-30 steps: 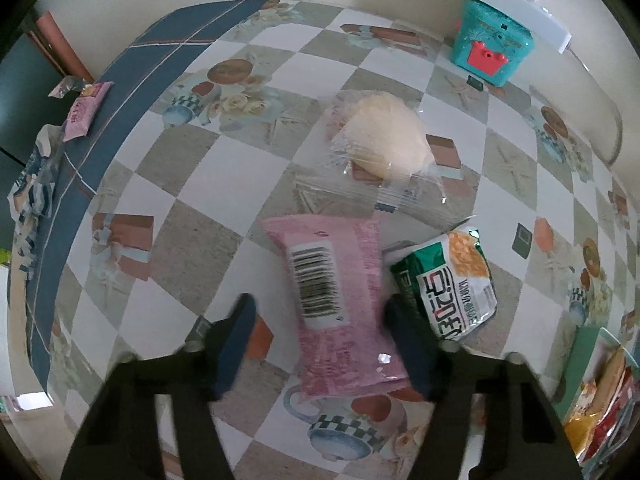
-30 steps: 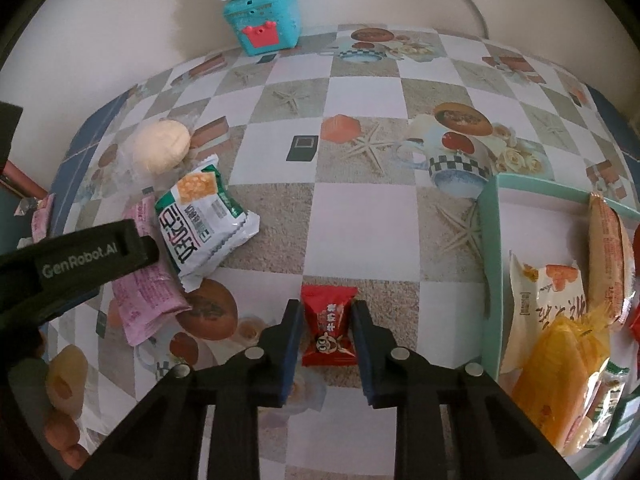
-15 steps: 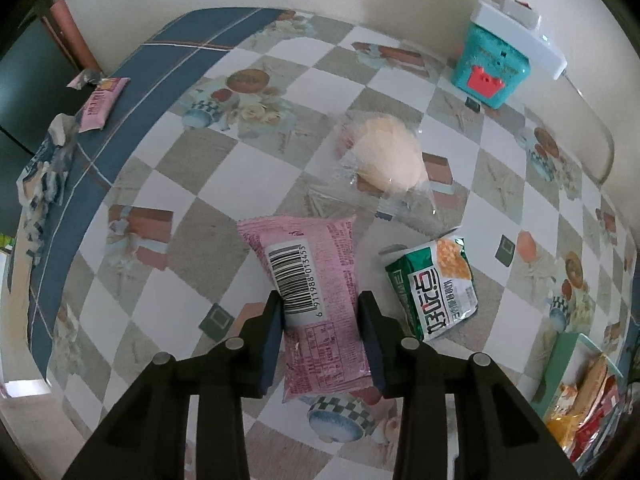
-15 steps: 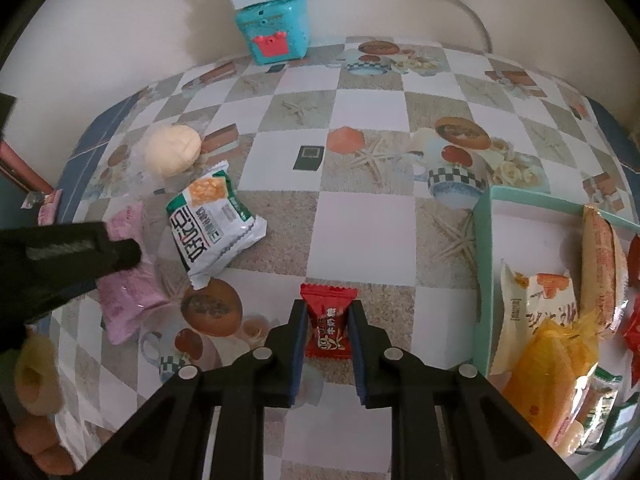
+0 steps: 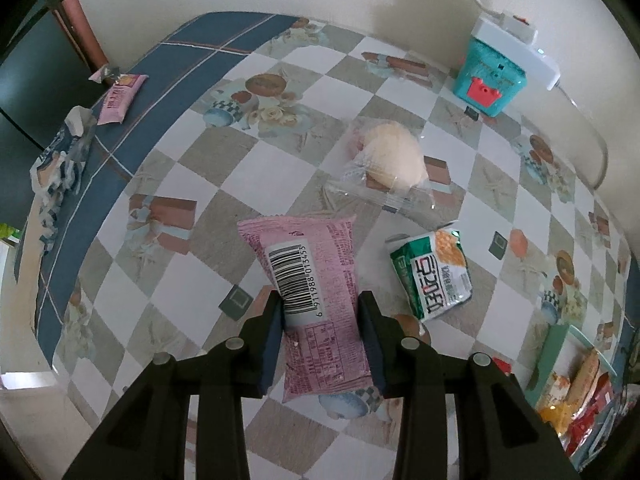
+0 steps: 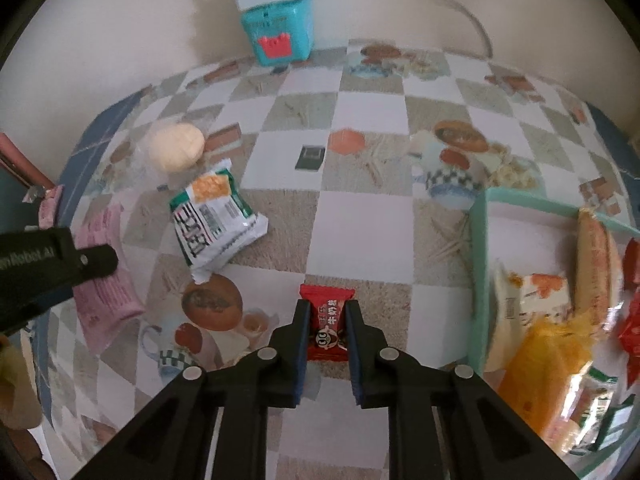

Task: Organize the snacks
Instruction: 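Carry pink bag and red candy over the tray with both grippers, then lower pink bag and red candy into the tray and open both grippers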

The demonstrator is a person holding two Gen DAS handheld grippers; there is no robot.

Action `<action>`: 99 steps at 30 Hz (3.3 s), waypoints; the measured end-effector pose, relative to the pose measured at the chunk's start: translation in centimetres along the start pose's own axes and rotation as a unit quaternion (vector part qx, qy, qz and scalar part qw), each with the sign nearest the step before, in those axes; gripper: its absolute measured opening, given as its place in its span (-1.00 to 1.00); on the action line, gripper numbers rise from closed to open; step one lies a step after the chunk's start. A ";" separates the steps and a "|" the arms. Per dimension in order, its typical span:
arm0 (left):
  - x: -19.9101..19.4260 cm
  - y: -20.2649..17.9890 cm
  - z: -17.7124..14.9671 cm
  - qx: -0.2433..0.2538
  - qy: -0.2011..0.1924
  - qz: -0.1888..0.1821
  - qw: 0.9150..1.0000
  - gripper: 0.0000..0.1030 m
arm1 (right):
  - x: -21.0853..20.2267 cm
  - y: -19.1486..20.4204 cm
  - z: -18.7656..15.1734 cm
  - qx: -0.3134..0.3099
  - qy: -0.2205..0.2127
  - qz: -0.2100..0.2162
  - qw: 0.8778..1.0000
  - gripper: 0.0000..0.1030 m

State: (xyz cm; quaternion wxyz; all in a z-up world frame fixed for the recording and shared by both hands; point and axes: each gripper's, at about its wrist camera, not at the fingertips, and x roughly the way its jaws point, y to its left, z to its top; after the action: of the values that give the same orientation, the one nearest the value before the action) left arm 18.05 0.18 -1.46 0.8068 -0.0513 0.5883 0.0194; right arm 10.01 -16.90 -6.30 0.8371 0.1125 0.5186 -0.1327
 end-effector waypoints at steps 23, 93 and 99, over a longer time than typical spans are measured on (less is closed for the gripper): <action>-8.4 -5.9 -6.0 0.051 -0.061 -0.052 0.996 -0.25 | -12.9 -8.7 -3.0 0.066 -0.100 -0.035 0.992 -0.65; -5.9 -26.2 -16.7 0.255 -0.002 -0.114 0.960 0.01 | -9.5 -26.3 -7.8 0.230 -0.003 -0.053 0.972 -0.61; -5.9 -26.0 -16.6 0.254 -0.002 -0.112 0.961 0.13 | -9.4 -26.2 -7.7 0.229 0.000 -0.054 0.972 -0.60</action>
State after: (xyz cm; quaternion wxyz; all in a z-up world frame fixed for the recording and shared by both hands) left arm 2.95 -27.28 0.69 0.7914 0.0896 0.5626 -0.2214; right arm -9.39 -38.01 -2.52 0.7805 0.2733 0.4797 -0.2933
